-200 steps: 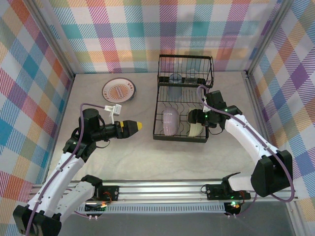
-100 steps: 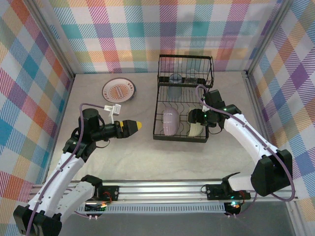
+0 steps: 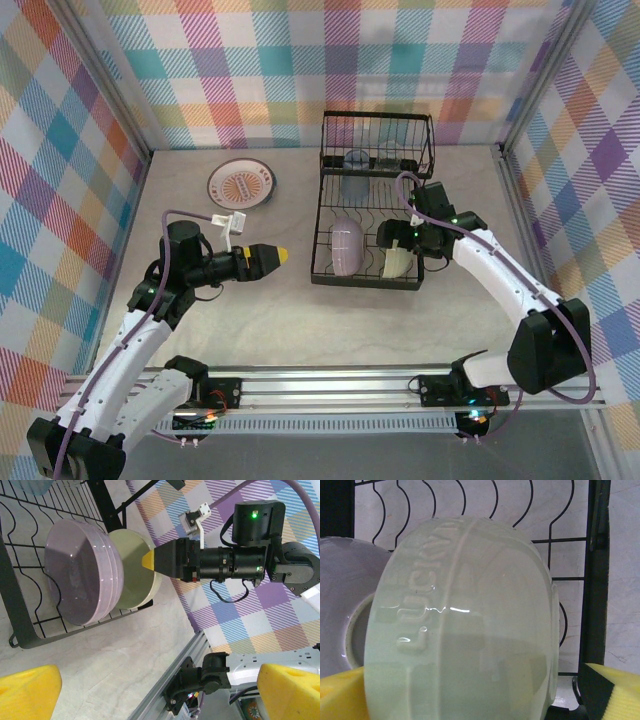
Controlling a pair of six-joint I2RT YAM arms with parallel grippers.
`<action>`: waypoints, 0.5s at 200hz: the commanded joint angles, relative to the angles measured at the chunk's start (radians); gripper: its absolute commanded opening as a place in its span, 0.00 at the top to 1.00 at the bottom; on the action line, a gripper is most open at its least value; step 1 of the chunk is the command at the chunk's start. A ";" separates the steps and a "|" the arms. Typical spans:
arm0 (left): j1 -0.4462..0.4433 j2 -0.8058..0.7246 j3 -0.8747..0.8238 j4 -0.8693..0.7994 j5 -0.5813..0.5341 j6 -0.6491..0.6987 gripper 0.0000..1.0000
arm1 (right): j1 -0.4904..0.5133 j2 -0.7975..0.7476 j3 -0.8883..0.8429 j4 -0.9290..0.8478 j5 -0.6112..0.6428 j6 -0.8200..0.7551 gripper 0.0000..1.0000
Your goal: Unload the mixed dishes from the dish rack
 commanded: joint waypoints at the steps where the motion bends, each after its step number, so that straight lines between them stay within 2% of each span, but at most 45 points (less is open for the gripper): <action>1: 0.014 -0.015 -0.011 0.034 0.013 -0.006 0.00 | -0.004 0.018 0.002 0.021 -0.005 -0.002 0.01; 100: 0.017 -0.013 -0.012 0.032 0.011 -0.005 0.00 | -0.009 0.082 0.007 0.044 -0.098 0.008 0.01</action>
